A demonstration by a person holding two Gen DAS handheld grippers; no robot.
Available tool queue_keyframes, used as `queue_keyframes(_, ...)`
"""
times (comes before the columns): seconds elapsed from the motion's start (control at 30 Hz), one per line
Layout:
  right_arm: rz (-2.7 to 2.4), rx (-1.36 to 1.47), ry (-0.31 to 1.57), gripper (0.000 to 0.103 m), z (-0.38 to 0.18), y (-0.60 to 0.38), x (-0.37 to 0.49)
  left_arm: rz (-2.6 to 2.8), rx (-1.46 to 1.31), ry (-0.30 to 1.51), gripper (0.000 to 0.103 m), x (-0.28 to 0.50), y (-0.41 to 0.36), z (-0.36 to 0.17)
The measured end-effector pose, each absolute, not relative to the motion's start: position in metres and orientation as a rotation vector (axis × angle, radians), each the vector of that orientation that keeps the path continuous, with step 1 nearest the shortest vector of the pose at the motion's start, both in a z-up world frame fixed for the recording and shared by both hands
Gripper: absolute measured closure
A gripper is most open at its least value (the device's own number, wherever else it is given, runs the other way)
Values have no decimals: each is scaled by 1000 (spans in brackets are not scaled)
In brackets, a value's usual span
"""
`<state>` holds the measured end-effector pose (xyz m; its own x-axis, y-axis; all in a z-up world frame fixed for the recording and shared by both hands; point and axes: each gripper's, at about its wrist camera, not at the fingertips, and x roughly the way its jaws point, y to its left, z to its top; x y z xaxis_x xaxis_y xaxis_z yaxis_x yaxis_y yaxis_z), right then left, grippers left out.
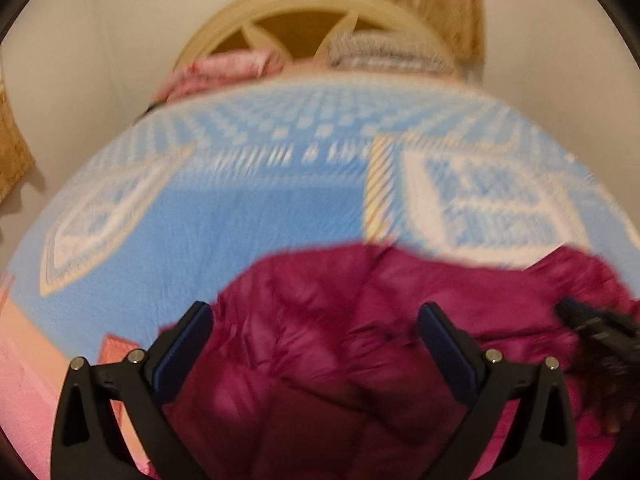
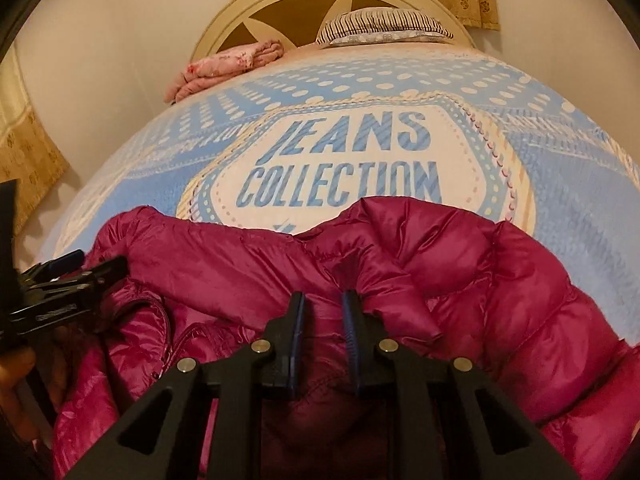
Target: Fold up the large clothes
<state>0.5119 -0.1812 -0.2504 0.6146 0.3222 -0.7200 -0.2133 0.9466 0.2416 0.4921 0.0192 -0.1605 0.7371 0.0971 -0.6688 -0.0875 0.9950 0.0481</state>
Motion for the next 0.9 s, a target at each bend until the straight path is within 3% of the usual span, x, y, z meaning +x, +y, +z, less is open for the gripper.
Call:
queue_keyframes(0.2, 318, 154, 846, 84, -250, -185, 510, -164, -93, 707, 0, 498, -21, -127)
queue_keyframes(0.47, 326, 172, 837, 84, -250, -187, 509, -113, -68, 937, 0, 542, -33, -199)
queue_keyframes(0.9, 322, 162, 841, 84, -251, -187, 510, -68, 40, 909, 0, 542, -49, -215)
